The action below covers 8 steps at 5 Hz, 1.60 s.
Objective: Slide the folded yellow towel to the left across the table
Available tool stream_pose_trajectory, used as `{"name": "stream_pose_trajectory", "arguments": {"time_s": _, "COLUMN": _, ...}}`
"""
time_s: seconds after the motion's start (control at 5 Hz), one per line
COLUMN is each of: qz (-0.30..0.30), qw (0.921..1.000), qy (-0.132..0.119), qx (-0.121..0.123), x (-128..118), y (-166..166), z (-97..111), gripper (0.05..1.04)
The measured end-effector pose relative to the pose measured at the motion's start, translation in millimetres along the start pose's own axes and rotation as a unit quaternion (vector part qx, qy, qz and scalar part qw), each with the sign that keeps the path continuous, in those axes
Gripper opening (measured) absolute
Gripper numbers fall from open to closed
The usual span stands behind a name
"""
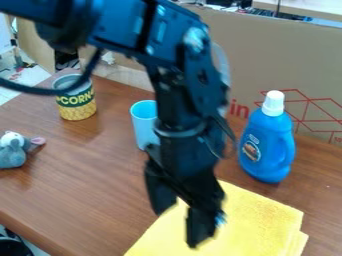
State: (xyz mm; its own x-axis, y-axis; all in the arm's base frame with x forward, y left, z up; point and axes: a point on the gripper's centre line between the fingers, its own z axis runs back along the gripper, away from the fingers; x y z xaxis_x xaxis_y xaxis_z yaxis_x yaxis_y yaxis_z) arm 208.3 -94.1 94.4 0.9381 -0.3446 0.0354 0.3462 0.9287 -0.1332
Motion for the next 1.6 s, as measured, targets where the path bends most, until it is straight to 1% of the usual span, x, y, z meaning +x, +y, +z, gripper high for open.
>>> {"name": "stream_pose_trajectory", "arguments": {"time_s": 0.2, "qz": -0.006, "qw": 1.0000, "qy": 0.000, "qx": -0.003, "x": 11, "y": -10, "z": -23, "gripper": 1.001}}
{"name": "stream_pose_trajectory", "arguments": {"time_s": 0.4, "qz": -0.001, "qw": 1.0000, "qy": 0.005, "qx": 0.001, "x": 22, "y": -9, "z": -42, "gripper": 1.001}}
{"name": "stream_pose_trajectory", "arguments": {"time_s": 0.6, "qz": 0.000, "qw": 1.0000, "qy": 0.004, "qx": 0.005, "x": 34, "y": -5, "z": -61, "gripper": 1.001}}
{"name": "stream_pose_trajectory", "arguments": {"time_s": 0.8, "qz": 0.006, "qw": 0.9999, "qy": 0.008, "qx": 0.010, "x": 38, "y": -2, "z": -73, "gripper": 1.001}}
{"name": "stream_pose_trajectory", "arguments": {"time_s": 1.0, "qz": 0.019, "qw": 0.9995, "qy": 0.012, "qx": 0.021, "x": 34, "y": 2, "z": -75, "gripper": 1.001}}
{"name": "stream_pose_trajectory", "arguments": {"time_s": 1.2, "qz": 0.067, "qw": 0.9945, "qy": 0.045, "qx": 0.067, "x": 9, "y": 21, "z": -74, "gripper": 1.001}}
{"name": "stream_pose_trajectory", "arguments": {"time_s": 1.4, "qz": 0.111, "qw": 0.9895, "qy": 0.046, "qx": 0.081, "x": -4, "y": 47, "z": -71, "gripper": 1.001}}
{"name": "stream_pose_trajectory", "arguments": {"time_s": 1.6, "qz": 0.130, "qw": 0.9867, "qy": 0.058, "qx": 0.079, "x": -7, "y": 68, "z": -76, "gripper": 1.001}}
